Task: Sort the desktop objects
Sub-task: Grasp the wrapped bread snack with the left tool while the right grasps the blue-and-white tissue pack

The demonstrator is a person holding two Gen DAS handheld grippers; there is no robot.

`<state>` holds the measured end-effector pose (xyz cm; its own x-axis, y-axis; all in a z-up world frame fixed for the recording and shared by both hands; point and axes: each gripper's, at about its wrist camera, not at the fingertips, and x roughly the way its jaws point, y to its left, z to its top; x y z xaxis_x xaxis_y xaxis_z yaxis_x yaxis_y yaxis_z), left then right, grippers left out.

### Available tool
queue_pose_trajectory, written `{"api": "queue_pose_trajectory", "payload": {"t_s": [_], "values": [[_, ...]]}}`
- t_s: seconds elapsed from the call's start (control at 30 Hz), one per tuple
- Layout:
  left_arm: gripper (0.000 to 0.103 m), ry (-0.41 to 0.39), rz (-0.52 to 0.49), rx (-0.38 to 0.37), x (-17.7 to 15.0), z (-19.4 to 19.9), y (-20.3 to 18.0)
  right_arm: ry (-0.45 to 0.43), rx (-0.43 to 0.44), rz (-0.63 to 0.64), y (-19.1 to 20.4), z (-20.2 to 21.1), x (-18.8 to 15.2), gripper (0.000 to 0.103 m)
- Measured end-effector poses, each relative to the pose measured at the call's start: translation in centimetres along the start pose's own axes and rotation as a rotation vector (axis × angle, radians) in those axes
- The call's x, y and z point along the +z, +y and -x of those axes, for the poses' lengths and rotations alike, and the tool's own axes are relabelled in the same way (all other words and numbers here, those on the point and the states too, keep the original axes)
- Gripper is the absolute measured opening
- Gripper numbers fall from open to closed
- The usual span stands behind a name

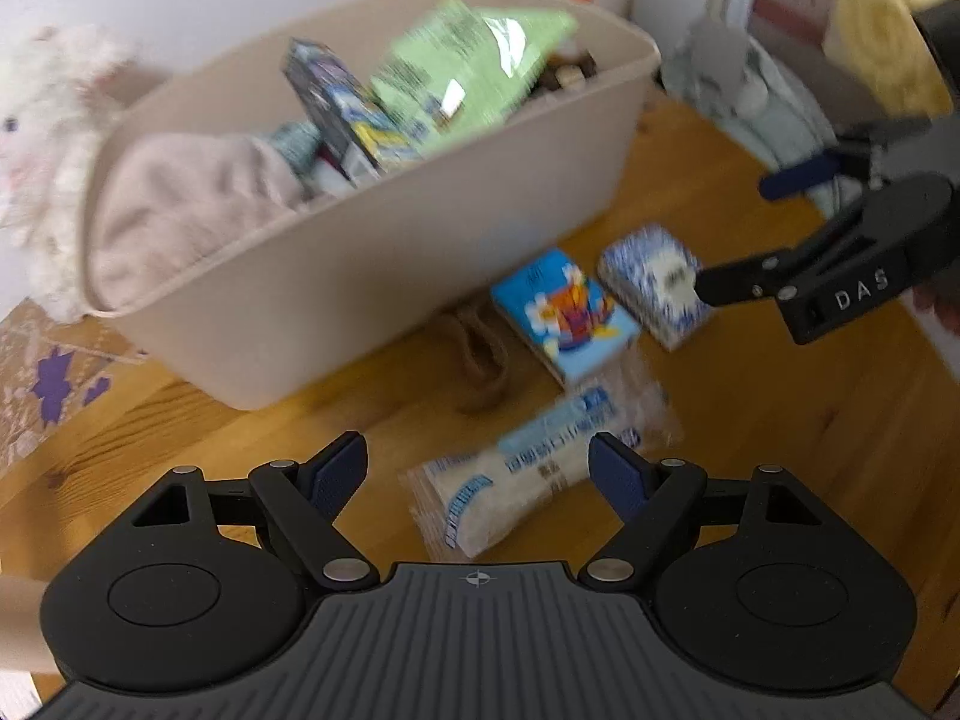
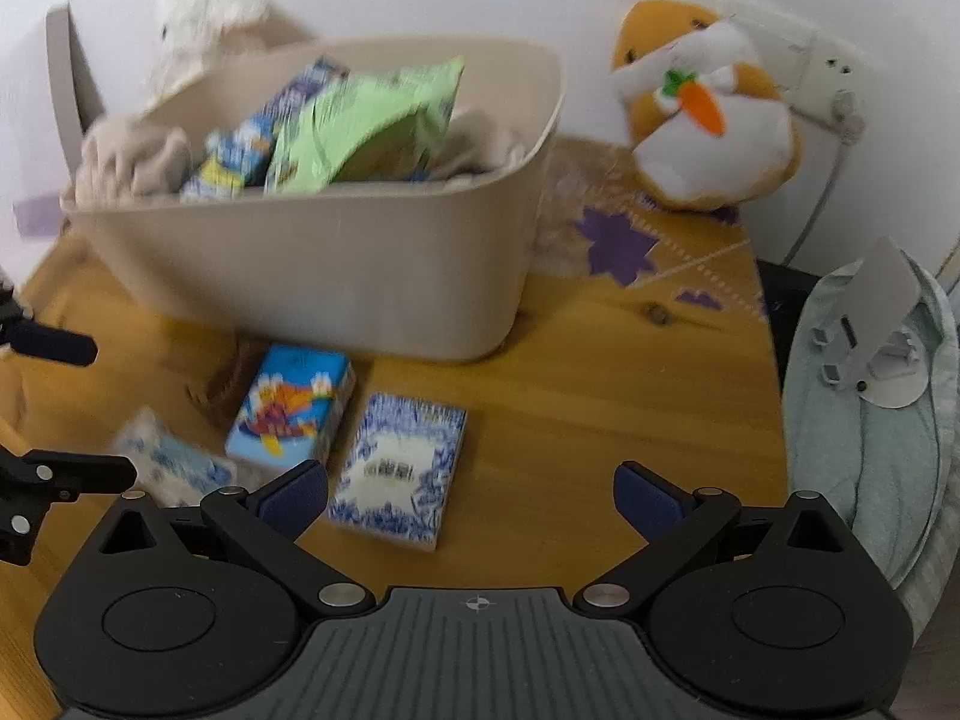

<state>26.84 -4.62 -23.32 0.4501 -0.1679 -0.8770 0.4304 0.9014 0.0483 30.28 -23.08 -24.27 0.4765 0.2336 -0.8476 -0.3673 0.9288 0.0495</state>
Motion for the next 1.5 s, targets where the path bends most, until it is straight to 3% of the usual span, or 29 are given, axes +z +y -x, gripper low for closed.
{"api": "queue_pose_trajectory", "payload": {"t_s": [0.4,0.5,0.6,0.7,0.77,0.8,1.1,1.5], "values": [[0.082,0.066,-0.186,-0.069,0.7,-4.0,-2.0,0.043,-0.006,0.109,2.2,-2.7,0.2,0.101],[0.072,0.063,-0.195,-0.096,0.8,-4.4,-2.3,0.044,-0.006,0.127,2.6,-3.2,0.3,0.094],[0.065,0.054,-0.185,-0.127,1.0,-4.5,-2.2,0.033,-0.005,0.115,2.5,-3.3,0.4,0.086],[0.056,0.051,-0.188,-0.153,1.1,-4.4,-2.3,0.019,0.019,0.091,2.2,-3.1,0.4,0.071],[0.052,0.049,-0.189,-0.155,1.0,-4.3,-2.3,0.010,0.027,0.095,2.2,-2.8,0.5,0.048],[0.050,0.049,-0.187,-0.161,0.9,-4.2,-2.4,0.010,0.033,0.096,2.2,-2.7,0.5,0.043],[0.038,0.048,-0.171,-0.173,0.0,-3.0,-2.8,0.028,0.024,0.028,1.0,-1.7,-0.7,0.043],[0.036,0.021,-0.138,-0.161,-1.9,0.2,-2.9,-0.010,0.035,-0.006,0.0,1.9,-2.1,0.043]]}}
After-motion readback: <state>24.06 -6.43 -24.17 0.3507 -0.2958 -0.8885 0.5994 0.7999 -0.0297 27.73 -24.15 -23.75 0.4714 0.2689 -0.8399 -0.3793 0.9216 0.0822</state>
